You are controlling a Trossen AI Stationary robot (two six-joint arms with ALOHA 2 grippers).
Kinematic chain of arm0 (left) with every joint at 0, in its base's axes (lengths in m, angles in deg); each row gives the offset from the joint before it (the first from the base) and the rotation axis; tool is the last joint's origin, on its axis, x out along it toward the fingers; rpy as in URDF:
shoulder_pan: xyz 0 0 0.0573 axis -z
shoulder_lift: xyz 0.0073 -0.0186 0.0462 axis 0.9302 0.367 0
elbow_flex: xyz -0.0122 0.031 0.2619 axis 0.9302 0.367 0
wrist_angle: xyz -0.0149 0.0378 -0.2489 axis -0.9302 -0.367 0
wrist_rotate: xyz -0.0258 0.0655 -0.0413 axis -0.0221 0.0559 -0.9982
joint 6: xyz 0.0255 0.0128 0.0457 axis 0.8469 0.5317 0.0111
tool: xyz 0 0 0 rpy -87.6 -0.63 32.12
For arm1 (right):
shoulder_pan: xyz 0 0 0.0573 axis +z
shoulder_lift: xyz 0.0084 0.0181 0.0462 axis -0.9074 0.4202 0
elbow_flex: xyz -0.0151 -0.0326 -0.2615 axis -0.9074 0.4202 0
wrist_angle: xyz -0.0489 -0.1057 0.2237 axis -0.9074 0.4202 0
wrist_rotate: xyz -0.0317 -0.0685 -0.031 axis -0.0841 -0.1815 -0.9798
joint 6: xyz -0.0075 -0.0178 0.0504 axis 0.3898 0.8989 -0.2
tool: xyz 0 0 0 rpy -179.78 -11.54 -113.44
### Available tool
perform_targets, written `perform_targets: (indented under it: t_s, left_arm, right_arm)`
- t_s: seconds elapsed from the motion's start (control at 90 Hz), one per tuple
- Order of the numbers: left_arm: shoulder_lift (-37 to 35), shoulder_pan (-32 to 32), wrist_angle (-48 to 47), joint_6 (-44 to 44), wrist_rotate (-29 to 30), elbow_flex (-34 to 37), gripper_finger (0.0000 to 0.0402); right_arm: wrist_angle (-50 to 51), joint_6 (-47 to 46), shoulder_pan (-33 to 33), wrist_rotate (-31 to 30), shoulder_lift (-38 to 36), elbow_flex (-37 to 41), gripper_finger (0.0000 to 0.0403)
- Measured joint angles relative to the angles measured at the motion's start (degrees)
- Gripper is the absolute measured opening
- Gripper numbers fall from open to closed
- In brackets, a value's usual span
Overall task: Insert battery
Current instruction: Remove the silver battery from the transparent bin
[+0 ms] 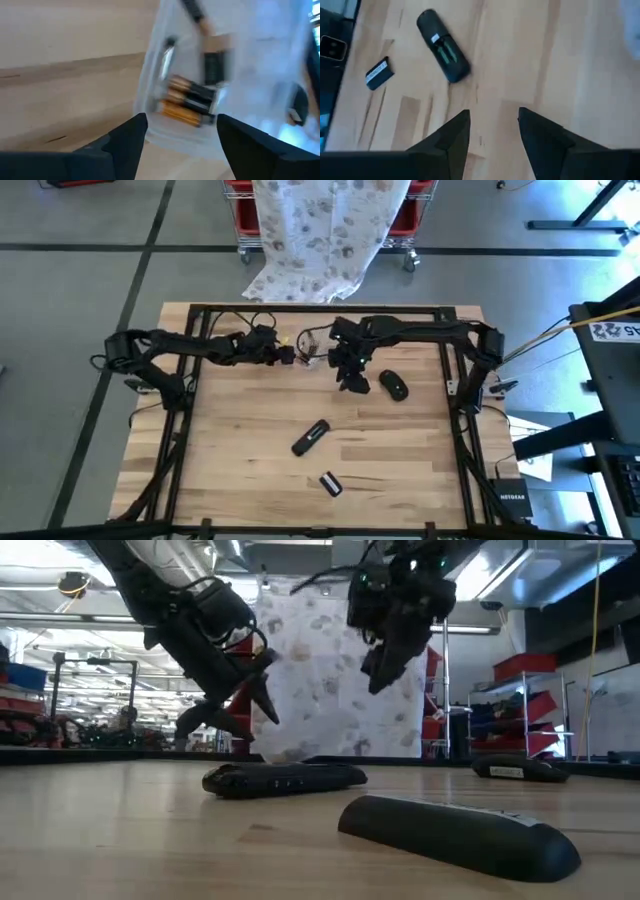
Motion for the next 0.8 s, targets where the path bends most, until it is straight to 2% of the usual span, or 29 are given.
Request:
perform_targets:
  t_s: [0.178,0.278,0.611,0.8]
  left_arm:
    - [-0.18,0.37,1.21,-0.18,-0.35,-0.51,0.0172]
    - [-0.27,0.39,1.47,-0.24,-1.33,-1.49,0.0153]
    - [-0.27,1.19,1.01,-0.17,-4.30,-4.27,0.0110]
    - [-0.31,3.21,1.02,-0.60,-4.33,-4.35,0.0092]
  right_arm:
    - [-1.81,-0.08,-0.09,-8.16,-5.41,-0.02,0.0154]
    - [-2.40,-0.09,-0.09,-10.09,-6.76,-0.02,0.0154]
    - [-2.10,-0.03,-0.09,-10.26,-6.97,0.01,0.0154]
    - [-10.36,-2.73,-0.09,-7.63,-6.95,6.43,0.0154]
